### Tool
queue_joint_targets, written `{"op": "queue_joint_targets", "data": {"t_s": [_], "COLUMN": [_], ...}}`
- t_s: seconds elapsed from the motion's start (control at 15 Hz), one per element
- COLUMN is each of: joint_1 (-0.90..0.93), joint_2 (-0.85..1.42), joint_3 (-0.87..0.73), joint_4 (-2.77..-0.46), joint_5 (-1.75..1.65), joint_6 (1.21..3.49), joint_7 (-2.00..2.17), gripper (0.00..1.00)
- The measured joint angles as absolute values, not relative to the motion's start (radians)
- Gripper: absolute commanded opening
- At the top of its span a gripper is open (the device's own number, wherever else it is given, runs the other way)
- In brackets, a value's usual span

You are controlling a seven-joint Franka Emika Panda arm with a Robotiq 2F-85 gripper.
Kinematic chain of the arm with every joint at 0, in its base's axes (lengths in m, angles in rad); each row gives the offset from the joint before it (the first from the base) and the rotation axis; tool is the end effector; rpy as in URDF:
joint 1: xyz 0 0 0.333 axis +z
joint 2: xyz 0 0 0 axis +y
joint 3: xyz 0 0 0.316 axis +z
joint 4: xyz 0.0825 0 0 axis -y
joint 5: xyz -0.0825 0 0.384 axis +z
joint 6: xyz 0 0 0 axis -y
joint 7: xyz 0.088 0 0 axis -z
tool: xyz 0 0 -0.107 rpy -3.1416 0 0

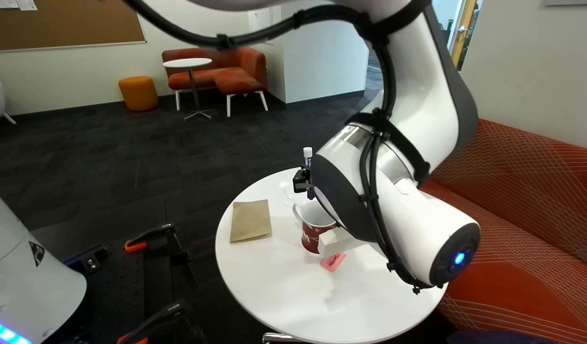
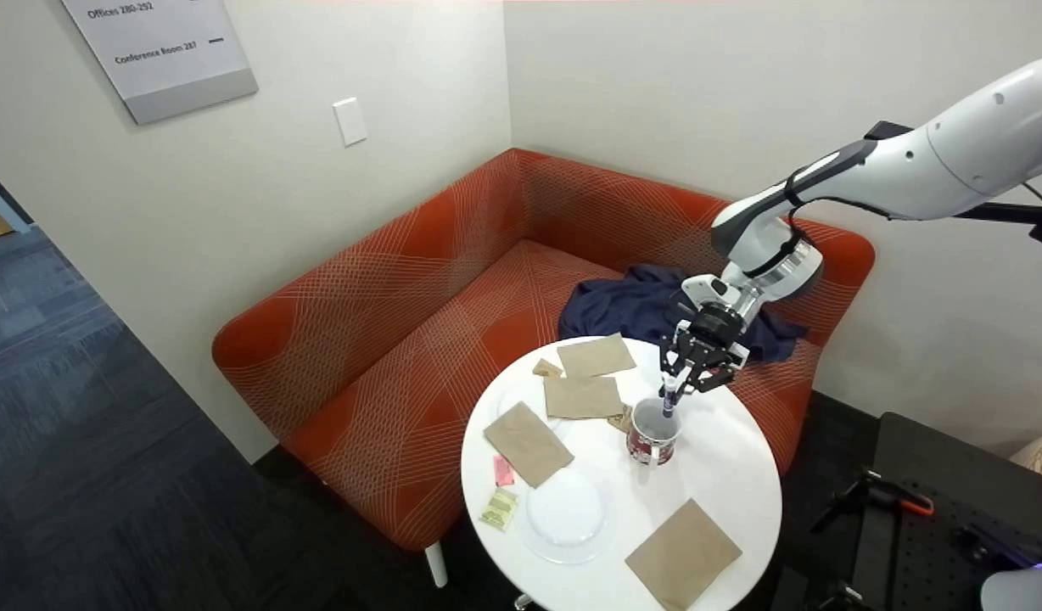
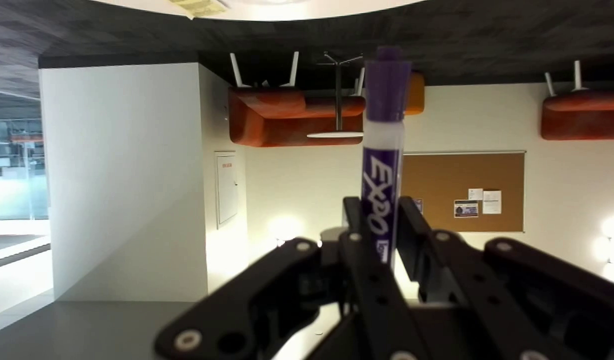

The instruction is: Put the blue marker in the mug

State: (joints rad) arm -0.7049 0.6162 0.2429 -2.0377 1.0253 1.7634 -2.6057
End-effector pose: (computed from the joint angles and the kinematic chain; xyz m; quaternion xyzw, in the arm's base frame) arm 0.5004 -0.1599 0.1464 -0.6059 -0.5282 -0.4441 0.3959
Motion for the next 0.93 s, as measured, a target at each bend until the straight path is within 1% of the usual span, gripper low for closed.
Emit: {"op": "queue_joint_targets", "data": {"t_s": [0.4,0.73,0.8,0.87,0.93], "joint_1": [-0.682,-0.498,-0.467,-0.44,-0.417], "joint_2": [0.683,0.715,0.721,0.726,0.732], "joint_3": [0.243,0.078,0.053,0.03,0.011], "joint_4": [-1.982,-1.928,-1.92,-1.912,-1.906], "joint_5": [1.025,1.117,1.129,1.136,1.138], "joint_6": [1.798,1.797,1.797,1.797,1.797], "joint_7": [-2.604,-2.604,-2.604,-2.604,-2.603], "gripper": [0.05,0.05,0.08,0.45,0.47]}}
